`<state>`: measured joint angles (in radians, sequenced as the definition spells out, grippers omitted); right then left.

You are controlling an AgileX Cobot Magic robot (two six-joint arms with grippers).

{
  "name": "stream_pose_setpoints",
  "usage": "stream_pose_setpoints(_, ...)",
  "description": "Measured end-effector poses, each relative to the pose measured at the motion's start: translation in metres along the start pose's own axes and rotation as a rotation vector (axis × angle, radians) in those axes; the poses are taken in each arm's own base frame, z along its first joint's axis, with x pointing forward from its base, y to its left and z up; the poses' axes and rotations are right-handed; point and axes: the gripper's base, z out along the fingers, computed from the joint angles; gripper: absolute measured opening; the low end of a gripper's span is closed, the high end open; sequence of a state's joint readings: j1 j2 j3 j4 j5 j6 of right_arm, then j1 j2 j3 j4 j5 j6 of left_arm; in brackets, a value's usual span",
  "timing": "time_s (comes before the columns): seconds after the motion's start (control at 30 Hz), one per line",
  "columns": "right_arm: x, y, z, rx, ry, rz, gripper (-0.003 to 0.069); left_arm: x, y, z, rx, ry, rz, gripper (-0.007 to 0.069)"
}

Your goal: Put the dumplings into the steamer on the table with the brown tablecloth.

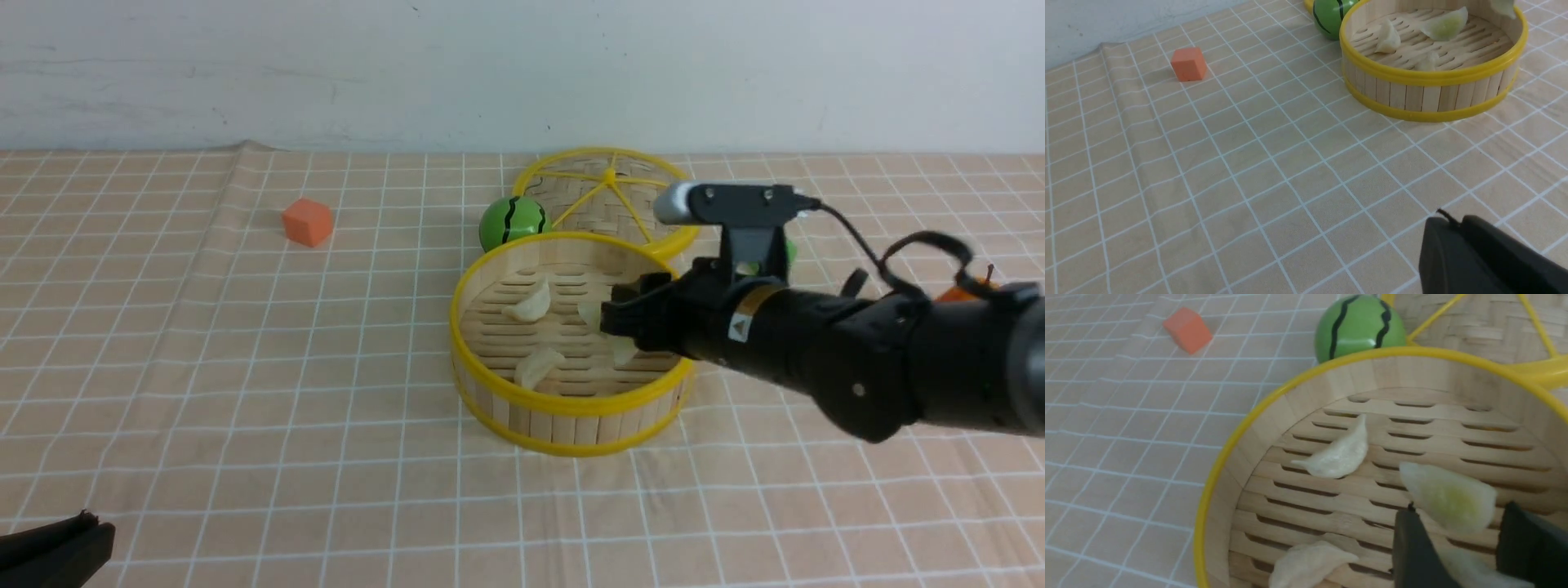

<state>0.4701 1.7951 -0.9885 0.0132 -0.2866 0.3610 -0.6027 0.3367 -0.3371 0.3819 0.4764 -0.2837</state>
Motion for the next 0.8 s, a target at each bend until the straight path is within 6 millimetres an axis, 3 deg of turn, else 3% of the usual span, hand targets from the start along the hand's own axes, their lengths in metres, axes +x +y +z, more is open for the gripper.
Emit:
stream_pose_setpoints(0.07,0.019,-0.006,0.023,0.0,0.022,-0.021,0.0272,0.0,0.0,0.0,0.0,0.001,0.0,0.0038)
stream_pose_setpoints(0.17,0.027,-0.008,0.036,-0.01,0.02,-0.044,0.0287,0.001,0.0,0.0,-0.003,0.01,0.0,0.0038)
stream_pose_setpoints(0.23,0.026,-0.008,0.037,-0.014,0.016,-0.048,0.0318,0.002,0.0,0.0,-0.005,0.017,0.0,0.0038)
stream_pose_setpoints(0.3,0.024,-0.007,0.036,-0.015,0.013,-0.047,0.0424,0.002,0.001,0.0,-0.006,0.022,0.0,0.0039)
stream_pose_setpoints(0.43,0.002,-0.002,0.018,-0.017,-0.009,-0.054,0.0543,0.002,0.001,0.0,-0.006,0.021,0.0,0.0041)
stream_pose_setpoints(0.53,-0.04,0.011,-0.025,-0.035,-0.077,-0.129,0.0561,0.002,0.0,0.0,-0.005,0.019,0.0,0.0046)
stream_pose_setpoints(0.63,-0.078,0.024,-0.09,-0.012,-0.108,-0.316,0.051,0.002,0.0,0.0,-0.005,0.019,0.0,0.0047)
stream_pose_setpoints(0.67,-0.082,0.025,-0.095,-0.015,-0.124,-0.324,0.051,0.002,0.0,0.0,-0.005,0.019,0.0,0.0047)
stream_pose_setpoints(0.7,-0.096,0.028,-0.141,0.034,-0.118,-0.421,0.0449,0.002,0.0,0.0,-0.005,0.019,0.0,0.0047)
stream_pose_setpoints(0.8,-0.105,0.022,-0.211,0.148,-0.077,-0.487,0.0325,0.002,0.0,0.0,-0.005,0.019,0.0,0.005)
